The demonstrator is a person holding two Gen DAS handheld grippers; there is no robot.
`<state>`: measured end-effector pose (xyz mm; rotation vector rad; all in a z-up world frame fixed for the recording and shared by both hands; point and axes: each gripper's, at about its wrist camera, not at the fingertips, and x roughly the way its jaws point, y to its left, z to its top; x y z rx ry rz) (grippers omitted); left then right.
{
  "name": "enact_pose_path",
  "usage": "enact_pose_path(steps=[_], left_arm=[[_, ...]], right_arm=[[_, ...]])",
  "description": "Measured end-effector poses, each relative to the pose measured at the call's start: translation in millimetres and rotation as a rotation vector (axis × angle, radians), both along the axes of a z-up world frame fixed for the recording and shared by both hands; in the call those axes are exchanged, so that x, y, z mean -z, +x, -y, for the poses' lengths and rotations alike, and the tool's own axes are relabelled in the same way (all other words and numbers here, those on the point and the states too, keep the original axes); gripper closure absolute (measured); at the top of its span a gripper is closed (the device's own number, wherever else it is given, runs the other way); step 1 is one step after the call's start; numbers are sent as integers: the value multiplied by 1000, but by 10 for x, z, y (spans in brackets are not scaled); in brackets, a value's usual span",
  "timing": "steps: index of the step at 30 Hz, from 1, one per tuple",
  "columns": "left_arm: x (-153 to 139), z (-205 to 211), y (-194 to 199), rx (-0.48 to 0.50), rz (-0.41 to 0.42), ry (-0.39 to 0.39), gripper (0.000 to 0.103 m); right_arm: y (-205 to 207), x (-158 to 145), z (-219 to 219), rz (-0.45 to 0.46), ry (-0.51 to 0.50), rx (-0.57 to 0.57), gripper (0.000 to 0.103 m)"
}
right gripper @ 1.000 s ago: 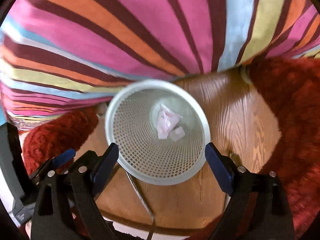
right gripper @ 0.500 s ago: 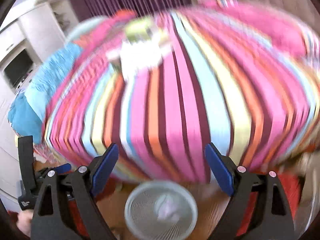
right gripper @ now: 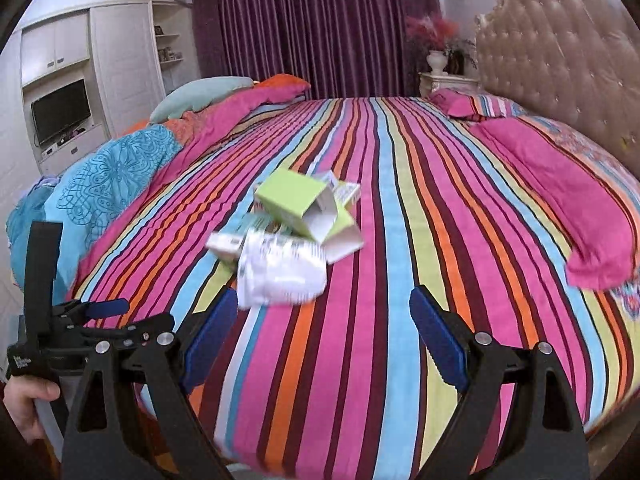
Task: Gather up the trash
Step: 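Grasp a white tissue packet with the left tool while the right tool grasps a green box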
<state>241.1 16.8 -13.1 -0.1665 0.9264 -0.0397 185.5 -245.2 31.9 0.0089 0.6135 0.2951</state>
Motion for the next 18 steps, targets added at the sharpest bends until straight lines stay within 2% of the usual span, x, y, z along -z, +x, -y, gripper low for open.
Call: enact_pose_path(steps=[5,10,13,18], left_arm=[[80,86,347,7,-19,-33,7],[225,126,630,14,-58,-19,7],[210,96,750,12,-56,-53,7],[255,73,889,7,-70,-63,7]], right_arm=[[369,64,-111,-33,-47,-53,19],[661,81,-201,-48,-113,-101,19],[796,81,-229,-61,-122,-120,19],[943,78,-286,-57,-139,-149,19]])
